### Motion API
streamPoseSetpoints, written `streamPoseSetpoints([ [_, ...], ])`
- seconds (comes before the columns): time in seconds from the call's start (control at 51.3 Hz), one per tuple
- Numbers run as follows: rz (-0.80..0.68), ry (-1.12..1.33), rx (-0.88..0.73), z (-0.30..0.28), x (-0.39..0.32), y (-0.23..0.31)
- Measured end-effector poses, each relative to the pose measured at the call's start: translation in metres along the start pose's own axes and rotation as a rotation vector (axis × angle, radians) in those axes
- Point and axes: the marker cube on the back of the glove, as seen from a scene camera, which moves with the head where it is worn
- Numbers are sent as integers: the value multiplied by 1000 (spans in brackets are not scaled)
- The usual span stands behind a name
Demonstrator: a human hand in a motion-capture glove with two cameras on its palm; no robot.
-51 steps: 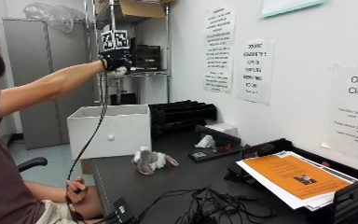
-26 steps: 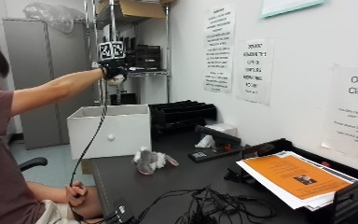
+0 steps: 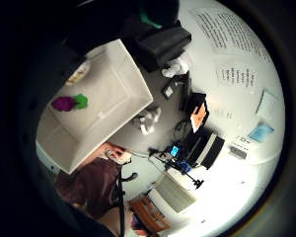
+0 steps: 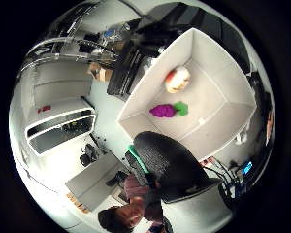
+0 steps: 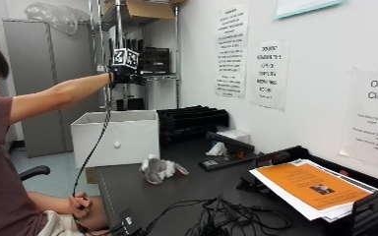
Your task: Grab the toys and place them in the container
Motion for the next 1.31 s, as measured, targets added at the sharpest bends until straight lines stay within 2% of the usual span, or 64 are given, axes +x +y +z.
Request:
streamPoseSetpoints([
  [0.253,63,-9,45,-18,49,30],
  [0.37,165,14,31,-28,56,25],
  [0.721,338,7,189,0,166,84],
  [0.858,401,-40,206,45,217,102],
  [0.994,425,-101,218,111,240,96],
  [1.189,506,-168,50,210,246,69],
  [1.306,612,-135,-54,277,246,51],
])
